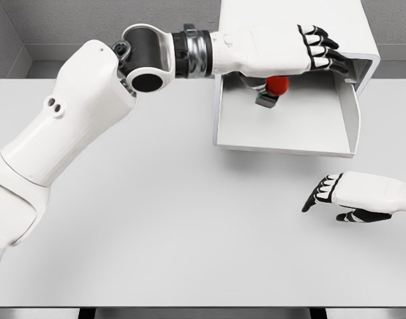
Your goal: Slide open multi-storey tabletop storage cabinets and put open load switch and slide close multi-storey tabletop storage cabinets
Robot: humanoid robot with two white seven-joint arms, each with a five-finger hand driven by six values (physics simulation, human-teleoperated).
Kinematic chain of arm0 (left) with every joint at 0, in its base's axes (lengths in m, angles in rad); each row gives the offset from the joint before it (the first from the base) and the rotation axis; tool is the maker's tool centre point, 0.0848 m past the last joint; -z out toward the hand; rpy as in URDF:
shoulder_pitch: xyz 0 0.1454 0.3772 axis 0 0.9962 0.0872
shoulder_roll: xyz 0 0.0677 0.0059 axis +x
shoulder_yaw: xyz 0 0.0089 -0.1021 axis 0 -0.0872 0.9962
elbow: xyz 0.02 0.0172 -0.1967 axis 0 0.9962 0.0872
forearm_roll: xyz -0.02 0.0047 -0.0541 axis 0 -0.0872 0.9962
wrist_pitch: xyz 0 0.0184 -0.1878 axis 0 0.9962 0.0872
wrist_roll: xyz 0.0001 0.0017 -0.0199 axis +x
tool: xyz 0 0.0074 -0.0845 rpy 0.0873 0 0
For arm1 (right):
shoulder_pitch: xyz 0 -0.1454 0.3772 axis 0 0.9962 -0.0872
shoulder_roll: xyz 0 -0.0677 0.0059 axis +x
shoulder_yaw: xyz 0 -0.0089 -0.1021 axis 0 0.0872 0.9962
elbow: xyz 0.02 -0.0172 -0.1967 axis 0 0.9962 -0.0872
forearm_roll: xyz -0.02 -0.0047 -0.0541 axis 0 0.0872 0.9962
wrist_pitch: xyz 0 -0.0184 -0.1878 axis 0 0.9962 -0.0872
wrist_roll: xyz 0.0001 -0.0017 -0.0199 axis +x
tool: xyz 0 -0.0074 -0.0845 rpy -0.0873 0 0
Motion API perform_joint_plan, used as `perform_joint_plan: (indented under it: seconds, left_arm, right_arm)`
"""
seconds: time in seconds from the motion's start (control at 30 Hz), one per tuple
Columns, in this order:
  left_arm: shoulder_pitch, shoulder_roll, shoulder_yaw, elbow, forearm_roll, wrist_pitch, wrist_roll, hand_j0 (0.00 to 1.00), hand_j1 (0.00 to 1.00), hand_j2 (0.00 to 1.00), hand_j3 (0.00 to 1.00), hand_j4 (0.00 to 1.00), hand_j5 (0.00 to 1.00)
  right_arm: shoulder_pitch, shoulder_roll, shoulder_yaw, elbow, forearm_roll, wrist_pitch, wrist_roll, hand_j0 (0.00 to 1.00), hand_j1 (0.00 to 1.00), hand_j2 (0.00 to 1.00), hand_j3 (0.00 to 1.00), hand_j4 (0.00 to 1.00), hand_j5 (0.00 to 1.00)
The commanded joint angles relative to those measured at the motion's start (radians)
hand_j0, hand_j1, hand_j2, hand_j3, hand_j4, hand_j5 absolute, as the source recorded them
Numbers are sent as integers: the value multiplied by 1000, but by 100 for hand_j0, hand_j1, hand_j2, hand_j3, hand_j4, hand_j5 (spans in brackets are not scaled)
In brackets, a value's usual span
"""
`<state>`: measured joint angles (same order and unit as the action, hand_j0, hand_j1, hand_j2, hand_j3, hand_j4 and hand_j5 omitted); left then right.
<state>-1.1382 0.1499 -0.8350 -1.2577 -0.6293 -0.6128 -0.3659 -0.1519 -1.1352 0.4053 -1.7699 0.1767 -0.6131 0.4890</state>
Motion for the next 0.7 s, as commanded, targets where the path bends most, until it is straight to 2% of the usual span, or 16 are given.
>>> perform_joint_plan:
  seconds: [0.0,0.07,0.27,0.63,0.67]
  left_arm:
    - [0,0,4,4,-9,2,-5,100,100,100,100,100,100]
    - [-15,0,0,0,-9,2,-96,100,100,100,100,100,100]
    - [-26,-1,-16,-11,-55,2,-103,100,100,100,100,100,100]
    - [-34,-10,-16,-11,-36,2,-100,100,100,100,100,100,100]
    - [-35,-21,-36,-32,-62,2,-105,100,100,100,100,100,100]
  right_arm:
    - [0,-1,0,0,-6,2,0,74,74,74,74,74,74]
    - [0,-1,0,0,-6,2,0,74,74,74,74,74,74]
    - [0,-1,0,0,-6,2,0,74,74,74,74,74,74]
    - [3,-3,0,0,-6,2,0,75,75,75,75,75,75]
    - [3,-3,0,0,-6,2,0,75,75,75,75,75,75]
